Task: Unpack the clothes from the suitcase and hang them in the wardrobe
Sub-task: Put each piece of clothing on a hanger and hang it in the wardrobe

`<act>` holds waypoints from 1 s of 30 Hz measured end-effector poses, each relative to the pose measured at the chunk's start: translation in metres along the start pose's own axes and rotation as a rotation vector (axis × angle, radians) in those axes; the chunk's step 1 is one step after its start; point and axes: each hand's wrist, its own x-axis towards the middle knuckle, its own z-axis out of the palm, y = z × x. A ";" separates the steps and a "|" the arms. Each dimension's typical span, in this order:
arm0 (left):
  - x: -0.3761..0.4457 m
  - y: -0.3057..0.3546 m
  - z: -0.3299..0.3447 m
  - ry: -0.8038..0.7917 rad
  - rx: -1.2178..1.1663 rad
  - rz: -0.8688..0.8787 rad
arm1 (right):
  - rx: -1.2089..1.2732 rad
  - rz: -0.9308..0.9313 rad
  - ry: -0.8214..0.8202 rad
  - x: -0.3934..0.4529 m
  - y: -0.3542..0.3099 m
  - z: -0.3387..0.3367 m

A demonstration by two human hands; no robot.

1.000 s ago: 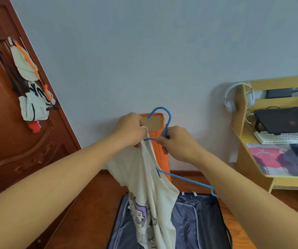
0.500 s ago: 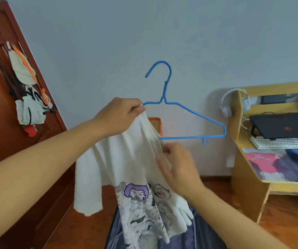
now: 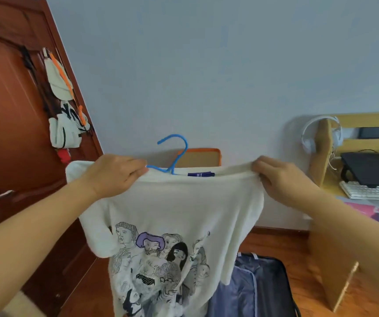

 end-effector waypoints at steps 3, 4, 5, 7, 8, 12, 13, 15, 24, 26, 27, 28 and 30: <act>0.020 0.019 -0.011 0.066 -0.090 -0.210 | 0.330 0.132 0.069 0.055 -0.030 0.000; 0.026 0.022 -0.017 0.081 -0.156 -0.266 | 0.369 0.177 -0.027 0.067 -0.032 0.001; 0.031 0.024 -0.025 0.096 -0.228 -0.309 | 0.348 0.229 -0.159 0.074 -0.029 0.005; 0.036 0.023 -0.039 0.119 -0.301 -0.356 | 0.190 0.316 -0.381 0.081 -0.026 0.006; 0.039 0.024 -0.044 0.121 -0.304 -0.367 | 0.125 0.313 -0.380 0.084 -0.026 0.005; 0.046 0.026 -0.060 0.165 -0.322 -0.387 | 0.124 0.262 -0.165 0.110 -0.044 -0.005; 0.044 0.026 -0.064 0.181 -0.303 -0.374 | 0.102 0.243 -0.117 0.115 -0.048 -0.008; 0.030 0.022 -0.069 0.171 -0.195 -0.374 | 0.056 0.262 -0.042 0.120 -0.045 -0.015; 0.004 0.005 -0.082 0.001 -0.086 -0.534 | 0.022 0.187 0.047 0.156 -0.025 -0.024; 0.032 0.007 -0.084 -0.025 -0.186 -0.500 | 0.025 0.170 0.007 0.170 -0.023 -0.018; 0.045 0.005 -0.082 -0.030 -0.227 -0.532 | 0.023 0.171 0.007 0.176 -0.021 -0.014; 0.057 0.002 -0.079 -0.021 -0.235 -0.578 | 0.018 0.170 0.027 0.181 -0.019 -0.010; 0.074 -0.011 -0.072 0.000 -0.167 -0.639 | -0.026 0.222 0.111 0.176 -0.016 0.005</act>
